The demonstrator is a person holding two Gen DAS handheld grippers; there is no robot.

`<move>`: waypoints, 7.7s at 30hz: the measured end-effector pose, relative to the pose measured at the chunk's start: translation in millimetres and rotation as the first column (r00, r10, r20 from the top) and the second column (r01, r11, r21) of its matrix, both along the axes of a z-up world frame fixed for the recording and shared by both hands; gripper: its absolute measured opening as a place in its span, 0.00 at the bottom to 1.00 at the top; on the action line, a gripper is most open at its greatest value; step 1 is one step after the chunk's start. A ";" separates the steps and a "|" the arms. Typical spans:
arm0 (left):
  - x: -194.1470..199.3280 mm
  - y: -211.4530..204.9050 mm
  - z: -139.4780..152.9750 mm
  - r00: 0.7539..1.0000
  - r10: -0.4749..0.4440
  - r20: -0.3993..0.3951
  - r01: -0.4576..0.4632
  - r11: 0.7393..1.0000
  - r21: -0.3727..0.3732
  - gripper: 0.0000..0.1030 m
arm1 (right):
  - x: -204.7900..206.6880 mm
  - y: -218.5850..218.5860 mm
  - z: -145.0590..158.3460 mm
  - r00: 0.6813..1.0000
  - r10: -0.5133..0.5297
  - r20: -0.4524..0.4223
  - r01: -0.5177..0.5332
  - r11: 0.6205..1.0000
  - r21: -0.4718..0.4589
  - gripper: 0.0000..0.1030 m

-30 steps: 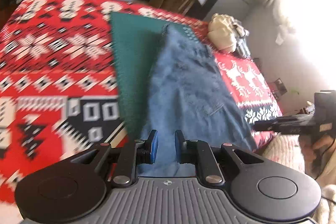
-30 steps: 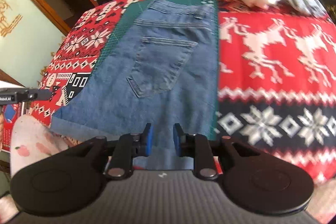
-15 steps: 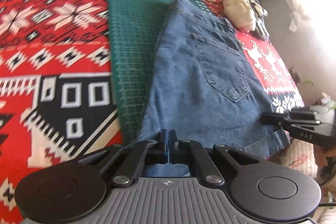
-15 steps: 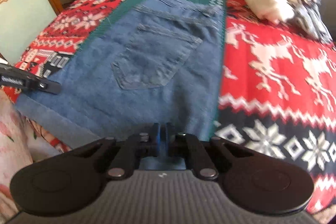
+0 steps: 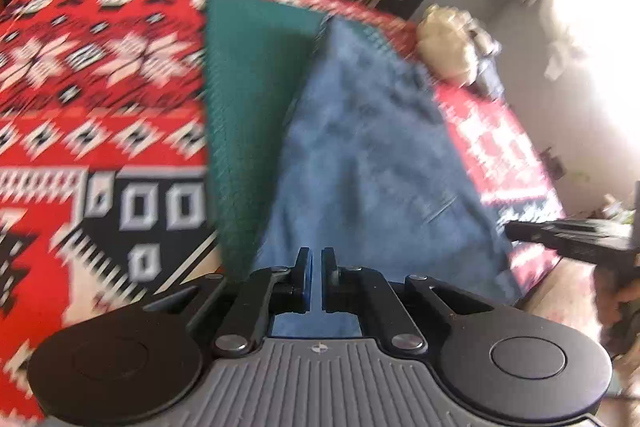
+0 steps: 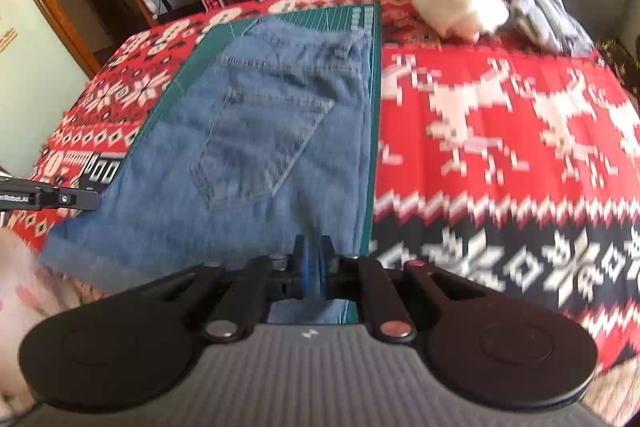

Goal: Fold clothes

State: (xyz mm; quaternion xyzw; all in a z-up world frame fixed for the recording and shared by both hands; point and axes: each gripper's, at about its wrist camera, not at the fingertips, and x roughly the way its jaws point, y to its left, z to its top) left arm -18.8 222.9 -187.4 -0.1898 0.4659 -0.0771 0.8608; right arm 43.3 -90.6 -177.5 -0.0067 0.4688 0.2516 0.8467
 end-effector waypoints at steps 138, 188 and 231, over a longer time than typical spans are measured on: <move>161.7 -35.1 -25.8 0.995 0.001 0.096 -0.016 0.988 0.151 0.03 | 118.7 38.9 -42.5 0.989 -0.079 0.124 0.077 0.997 0.016 0.00; 194.8 -35.8 -18.8 0.992 -0.055 0.111 0.039 0.989 0.141 0.03 | 167.4 106.4 -37.5 0.987 0.131 0.090 -0.138 0.988 0.072 0.03; 218.9 -32.8 15.0 0.988 -0.027 0.155 0.009 0.993 0.116 0.06 | 184.6 61.0 -9.6 0.984 -0.055 0.170 0.048 0.998 0.044 0.35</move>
